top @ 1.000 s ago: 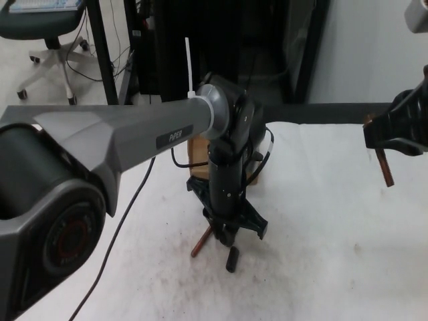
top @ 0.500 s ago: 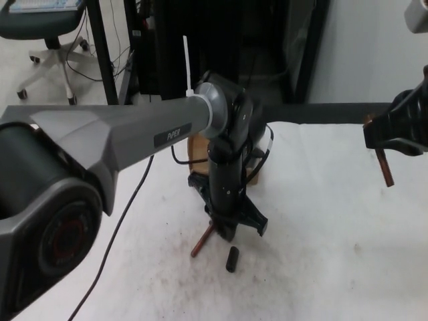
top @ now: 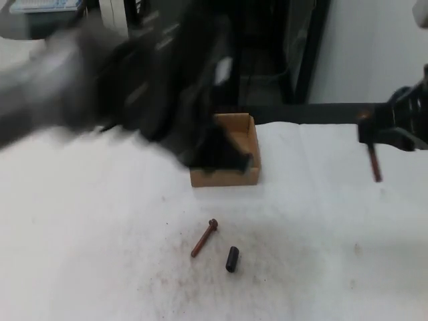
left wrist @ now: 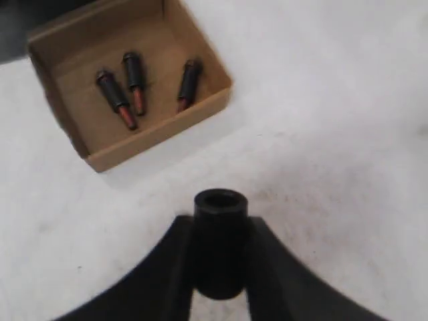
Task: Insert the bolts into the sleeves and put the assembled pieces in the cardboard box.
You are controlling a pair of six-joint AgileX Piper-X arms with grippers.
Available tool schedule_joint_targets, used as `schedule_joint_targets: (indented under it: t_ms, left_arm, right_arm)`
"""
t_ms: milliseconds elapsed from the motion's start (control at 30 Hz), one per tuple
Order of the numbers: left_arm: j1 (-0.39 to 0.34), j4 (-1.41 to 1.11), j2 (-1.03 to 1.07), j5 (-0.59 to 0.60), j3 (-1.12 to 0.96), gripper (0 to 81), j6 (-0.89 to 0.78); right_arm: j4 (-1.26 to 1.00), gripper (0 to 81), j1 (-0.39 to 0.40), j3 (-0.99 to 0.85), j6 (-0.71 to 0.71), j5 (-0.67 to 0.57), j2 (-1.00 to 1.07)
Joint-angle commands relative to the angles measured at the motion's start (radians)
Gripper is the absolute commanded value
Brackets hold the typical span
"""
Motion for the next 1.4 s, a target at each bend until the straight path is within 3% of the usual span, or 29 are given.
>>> schedule_joint_targets:
  t_ms: [0,167,333,533,667,967,1167,1367]
  left_arm:
    - [0.002,-0.148,-0.136,0.082,0.136,0.2,-0.041]
    - [0.002,-0.646,-0.434,0.355,0.462,0.2,-0.127]
    - [0.002,-0.925,-0.523,0.415,0.594,0.2,-0.153]
    - [0.014,-0.931,-0.508,0.427,0.596,0.2,-0.136]
    - [0.023,-0.931,-0.495,0.43,0.596,0.2,-0.084]
    - [0.081,-0.924,-0.487,0.391,0.596,0.2,-0.044]
    - [0.092,-0.918,-0.487,0.38,0.596,0.2,0.219]
    - [0.092,-0.857,-0.487,0.377,0.596,0.2,0.232]
  right_arm:
    - [-0.206,0.8,-0.002,0.044,0.144,-0.21,-0.01]
    - [-0.393,0.8,0.025,0.089,0.201,-0.27,-0.01]
    - [-0.562,0.8,0.157,0.117,0.206,-0.265,-0.01]
    - [-0.902,0.8,0.336,0.119,0.199,-0.188,0.004]
    - [-1.12,0.8,0.413,0.119,0.175,-0.154,0.035]
    - [-1.137,0.8,0.481,0.119,0.159,-0.189,0.089]
    - [-1.137,0.8,0.545,0.119,0.072,-0.192,0.111]
    - [-1.144,0.8,0.59,0.119,0.037,-0.172,0.111]
